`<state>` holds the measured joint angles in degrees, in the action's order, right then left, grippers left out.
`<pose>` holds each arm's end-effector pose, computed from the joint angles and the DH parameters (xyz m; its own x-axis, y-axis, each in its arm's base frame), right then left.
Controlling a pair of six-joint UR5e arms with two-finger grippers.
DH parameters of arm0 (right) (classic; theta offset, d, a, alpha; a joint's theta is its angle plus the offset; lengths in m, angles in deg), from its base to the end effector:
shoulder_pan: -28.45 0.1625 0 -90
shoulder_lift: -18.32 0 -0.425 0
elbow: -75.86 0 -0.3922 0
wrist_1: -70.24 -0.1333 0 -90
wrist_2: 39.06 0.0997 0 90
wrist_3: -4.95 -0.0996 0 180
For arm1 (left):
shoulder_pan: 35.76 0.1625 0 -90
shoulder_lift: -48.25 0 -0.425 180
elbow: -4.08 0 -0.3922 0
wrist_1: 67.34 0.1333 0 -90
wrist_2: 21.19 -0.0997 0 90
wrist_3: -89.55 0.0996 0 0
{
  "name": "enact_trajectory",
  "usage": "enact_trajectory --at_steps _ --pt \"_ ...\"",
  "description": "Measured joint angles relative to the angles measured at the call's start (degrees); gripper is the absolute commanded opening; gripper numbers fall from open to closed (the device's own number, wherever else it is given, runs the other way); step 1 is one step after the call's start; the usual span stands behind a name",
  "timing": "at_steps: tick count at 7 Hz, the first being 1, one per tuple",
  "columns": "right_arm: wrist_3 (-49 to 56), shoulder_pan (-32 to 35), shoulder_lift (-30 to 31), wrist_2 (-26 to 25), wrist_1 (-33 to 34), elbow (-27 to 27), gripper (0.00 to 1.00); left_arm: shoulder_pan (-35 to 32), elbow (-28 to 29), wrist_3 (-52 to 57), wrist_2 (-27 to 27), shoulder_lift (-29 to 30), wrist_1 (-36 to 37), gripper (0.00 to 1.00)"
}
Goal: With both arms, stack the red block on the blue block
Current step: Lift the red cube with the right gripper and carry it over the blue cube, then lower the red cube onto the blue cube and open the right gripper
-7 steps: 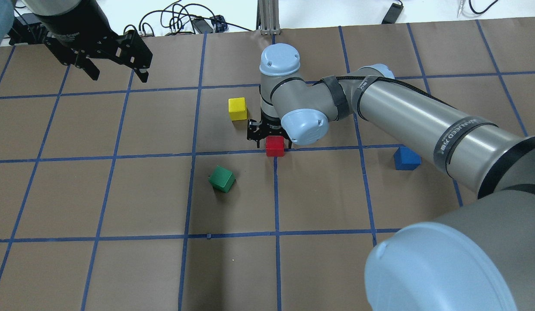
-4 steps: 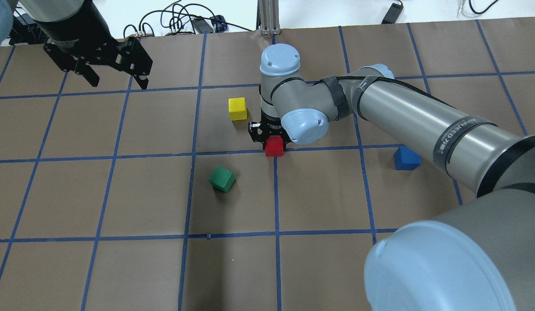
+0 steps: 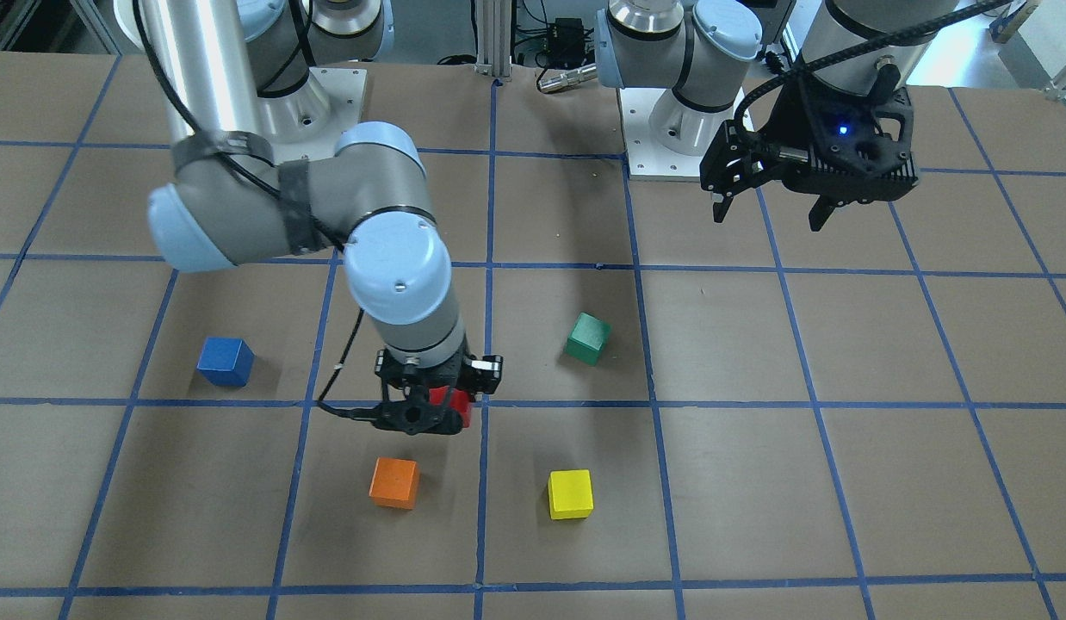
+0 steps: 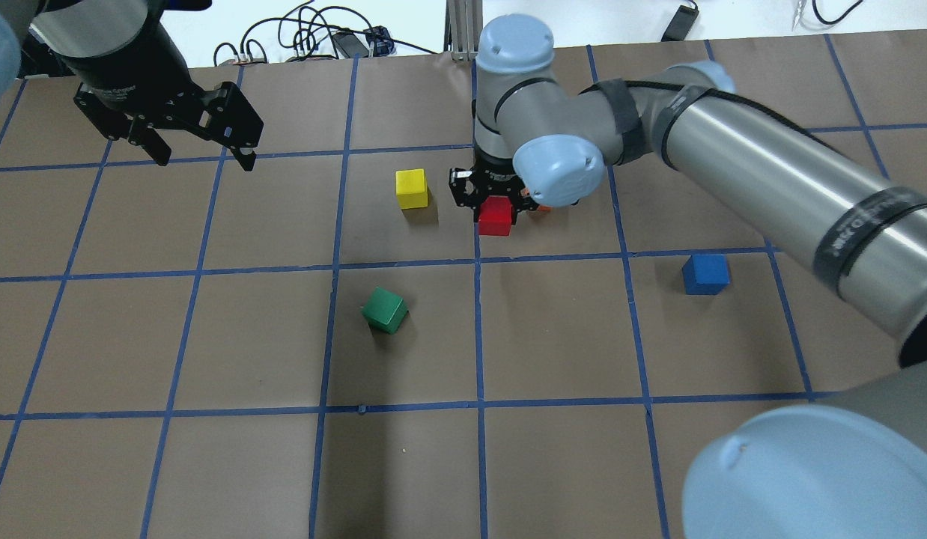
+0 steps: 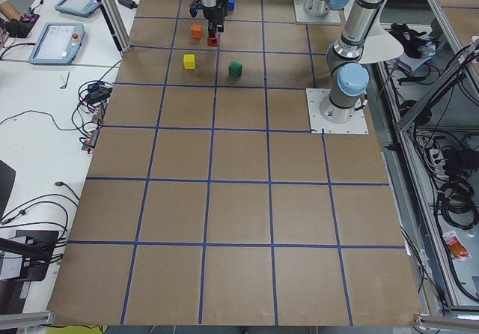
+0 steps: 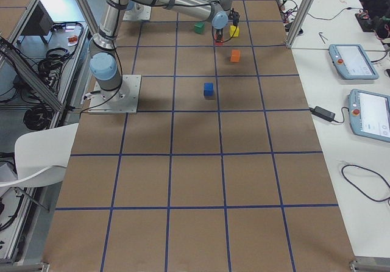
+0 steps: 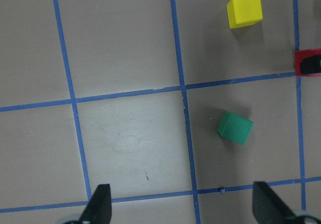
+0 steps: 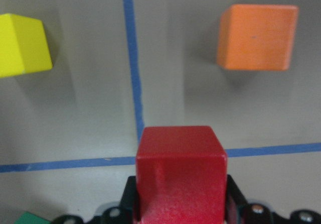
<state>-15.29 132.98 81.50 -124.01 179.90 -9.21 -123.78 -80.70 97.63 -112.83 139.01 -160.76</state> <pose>0.3010 -0.5950 0.2925 -0.9923 0.1033 -0.0691 0.0987 0.9929 0.0669 -0.1132 -0.5023 0.5202 -0.9939 0.1057 -0.0309 0.1062 0.9942 -0.0139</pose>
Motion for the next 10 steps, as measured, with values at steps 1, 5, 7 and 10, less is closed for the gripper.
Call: enact_trajectory --at_steps 1,5,7,10 --pt "3.5 -4.3 2.7 -0.1 -5.8 1.5 0.00 0.0 -0.1 0.0 0.1 0.0 0.0 1.00" --pt "17.6 -17.5 10.2 -5.3 -13.5 -3.5 0.00 0.0 -0.1 0.0 0.3 -0.1 0.2 1.00" --pt "22.8 -22.2 12.3 -6.7 -13.2 -8.3 0.00 0.0 0.0 0.0 0.3 -0.1 0.2 1.00" --pt "29.6 -26.2 12.8 -6.8 -7.6 -15.1 0.00 0.0 0.0 -0.1 0.3 -0.1 0.2 1.00"
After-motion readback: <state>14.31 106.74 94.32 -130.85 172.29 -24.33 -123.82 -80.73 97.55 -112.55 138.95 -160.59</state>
